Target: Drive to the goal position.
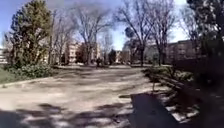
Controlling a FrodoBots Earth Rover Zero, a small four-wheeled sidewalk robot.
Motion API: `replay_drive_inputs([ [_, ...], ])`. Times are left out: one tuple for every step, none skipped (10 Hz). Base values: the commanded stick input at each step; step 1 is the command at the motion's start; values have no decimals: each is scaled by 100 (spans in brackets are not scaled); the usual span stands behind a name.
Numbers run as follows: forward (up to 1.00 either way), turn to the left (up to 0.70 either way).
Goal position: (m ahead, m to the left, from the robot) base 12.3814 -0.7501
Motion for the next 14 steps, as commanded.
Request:
replay_drive_inputs([
  [100, 0],
  [100, 0],
  [100, 0],
  [100, 0],
  [100, 0],
  [100, 0],
  [100, 0],
  [100, 0],
  [100, 0],
  [100, 0],
  [100, 0],
  [100, 0],
  [100, -36],
  [100, -40],
])
